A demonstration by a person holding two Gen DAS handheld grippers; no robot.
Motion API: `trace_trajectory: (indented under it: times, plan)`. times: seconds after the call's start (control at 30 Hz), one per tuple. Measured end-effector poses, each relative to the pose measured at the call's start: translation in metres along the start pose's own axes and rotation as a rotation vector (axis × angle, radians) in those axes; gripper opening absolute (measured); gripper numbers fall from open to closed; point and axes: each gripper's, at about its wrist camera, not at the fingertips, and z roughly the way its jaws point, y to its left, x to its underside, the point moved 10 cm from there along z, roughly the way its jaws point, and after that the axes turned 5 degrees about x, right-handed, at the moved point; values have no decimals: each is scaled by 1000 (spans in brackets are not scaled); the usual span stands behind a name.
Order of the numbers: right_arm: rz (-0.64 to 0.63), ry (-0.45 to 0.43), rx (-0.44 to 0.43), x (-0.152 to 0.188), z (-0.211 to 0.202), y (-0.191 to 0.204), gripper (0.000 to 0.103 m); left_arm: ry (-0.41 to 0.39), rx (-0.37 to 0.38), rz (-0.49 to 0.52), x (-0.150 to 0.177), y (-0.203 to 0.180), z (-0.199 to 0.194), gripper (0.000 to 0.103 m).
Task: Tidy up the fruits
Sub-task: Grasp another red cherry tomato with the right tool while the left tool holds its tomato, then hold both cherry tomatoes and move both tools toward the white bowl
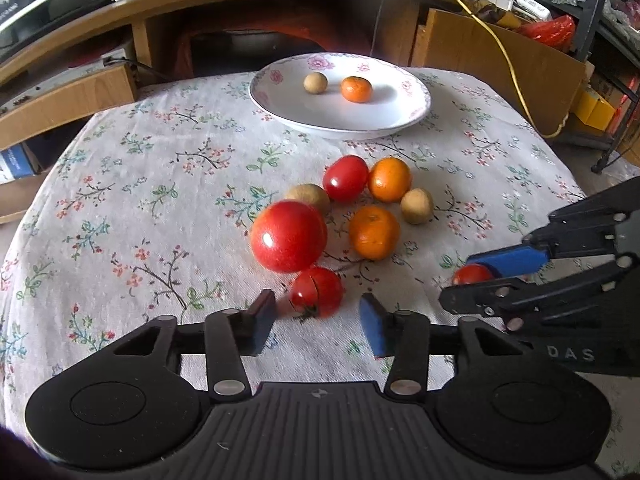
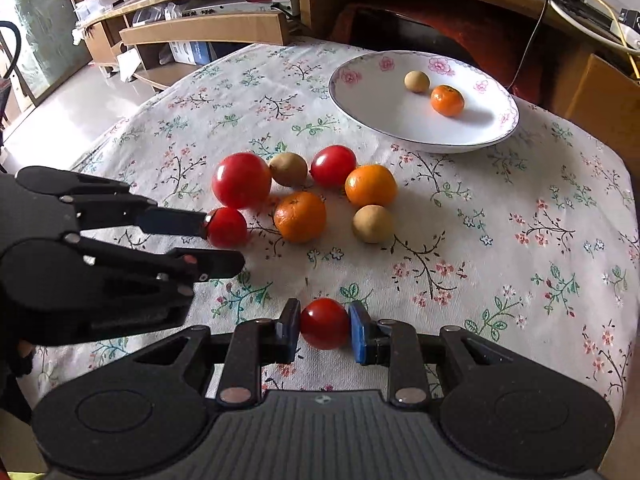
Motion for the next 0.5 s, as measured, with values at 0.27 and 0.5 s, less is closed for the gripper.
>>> trace_trajectory:
  times: [0.27, 0.5]
  plan:
    - [-24, -10, -4, 1, 0, -1, 27, -12, -16, 25, 0, 0, 1, 62]
    - [-51, -26, -1, 3, -1, 0, 28, -13, -10, 30, 1, -2, 0, 60]
